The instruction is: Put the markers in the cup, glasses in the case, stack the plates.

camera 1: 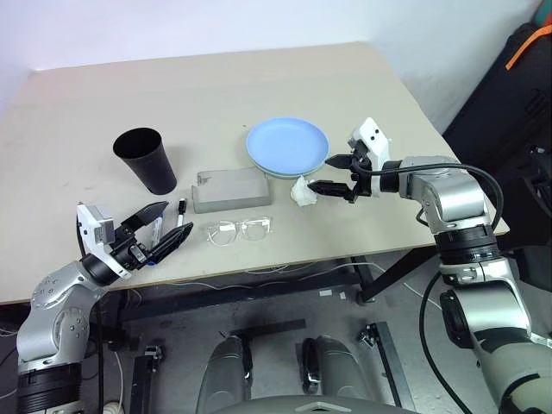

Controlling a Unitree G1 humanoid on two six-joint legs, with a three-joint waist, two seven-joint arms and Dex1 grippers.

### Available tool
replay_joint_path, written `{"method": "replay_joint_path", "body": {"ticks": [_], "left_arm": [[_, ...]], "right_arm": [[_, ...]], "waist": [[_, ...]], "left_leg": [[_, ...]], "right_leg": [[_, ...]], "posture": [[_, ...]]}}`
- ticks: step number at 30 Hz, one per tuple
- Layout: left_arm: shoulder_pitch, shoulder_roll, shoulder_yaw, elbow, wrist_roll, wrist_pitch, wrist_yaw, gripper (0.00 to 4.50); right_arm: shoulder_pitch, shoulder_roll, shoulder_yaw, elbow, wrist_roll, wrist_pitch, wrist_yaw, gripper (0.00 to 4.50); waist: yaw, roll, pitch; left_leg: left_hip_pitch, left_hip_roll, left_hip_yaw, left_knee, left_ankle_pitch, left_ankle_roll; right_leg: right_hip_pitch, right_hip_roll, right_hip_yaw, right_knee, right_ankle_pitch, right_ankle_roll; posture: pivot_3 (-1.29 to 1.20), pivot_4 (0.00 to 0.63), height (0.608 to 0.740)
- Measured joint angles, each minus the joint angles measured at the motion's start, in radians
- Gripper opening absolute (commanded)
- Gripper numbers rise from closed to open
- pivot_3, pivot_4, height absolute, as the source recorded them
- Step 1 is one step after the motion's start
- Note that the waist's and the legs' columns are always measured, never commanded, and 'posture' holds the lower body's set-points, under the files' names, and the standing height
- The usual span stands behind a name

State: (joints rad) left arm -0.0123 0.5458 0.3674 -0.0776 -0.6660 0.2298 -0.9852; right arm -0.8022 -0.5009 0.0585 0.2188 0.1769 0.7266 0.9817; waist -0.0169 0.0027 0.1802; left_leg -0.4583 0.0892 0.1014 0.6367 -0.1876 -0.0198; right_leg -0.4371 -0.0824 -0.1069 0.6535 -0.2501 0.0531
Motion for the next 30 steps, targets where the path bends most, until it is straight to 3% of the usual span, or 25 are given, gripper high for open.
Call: {"method": "replay_joint_path", "body": {"ticks": [8,12,22,26,30], "left_arm": [[-0.004,0.006,0.000,0.020,0.001,0.001,-0.012,4.50],[-0.012,0.005,-0.002,0.019,0.001,0.002,-0.012,4.50],[-0.008,0.005,-0.002,0.019,0.003,0.003,-0.008,4.50],[-0.007,0.005,-0.002,0.018,0.003,0.003,-0.003,4.50],[-0.008,0.004,-0.002,0.018,0.005,0.002,-0.002,4.50]], "right_arm": [[0.034,0.054,0.003,0.056,0.007,0.042,-0.094,4.47],[-0.017,0.115,0.006,0.209,-0.006,0.047,-0.168,4.47],[-0.058,0.147,0.046,0.249,-0.008,0.050,-0.171,4.47],[-0.044,0.147,0.064,0.233,-0.006,0.054,-0.155,3.69],[-0.038,0.146,0.080,0.203,-0.006,0.055,-0.148,2.21]], "waist": [[0.003,0.000,0.000],[0.000,0.000,0.000],[0.002,0.000,0.000],[0.002,0.000,0.000],[0.002,0.000,0.000]], "left_leg": [[-0.002,0.000,0.002,0.002,0.000,0.000],[-0.002,0.000,0.003,0.001,0.000,0.000],[-0.002,0.000,0.003,0.001,0.000,0.000],[-0.002,0.000,0.002,0.001,0.000,0.000],[-0.002,0.000,0.003,0.001,0.000,0.000]], "right_leg": [[-0.001,-0.001,0.001,-0.002,0.000,-0.002],[-0.001,0.000,0.002,-0.002,0.001,0.000],[-0.001,0.000,0.002,-0.002,0.001,0.000],[-0.001,0.000,0.002,-0.002,0.001,0.000],[-0.001,0.000,0.002,-0.002,0.001,0.000]], "posture": [[0.00,0.150,0.738],[0.00,0.150,0.738],[0.00,0.150,0.738],[0.00,0.150,0.738],[0.00,0.150,0.738]]}}
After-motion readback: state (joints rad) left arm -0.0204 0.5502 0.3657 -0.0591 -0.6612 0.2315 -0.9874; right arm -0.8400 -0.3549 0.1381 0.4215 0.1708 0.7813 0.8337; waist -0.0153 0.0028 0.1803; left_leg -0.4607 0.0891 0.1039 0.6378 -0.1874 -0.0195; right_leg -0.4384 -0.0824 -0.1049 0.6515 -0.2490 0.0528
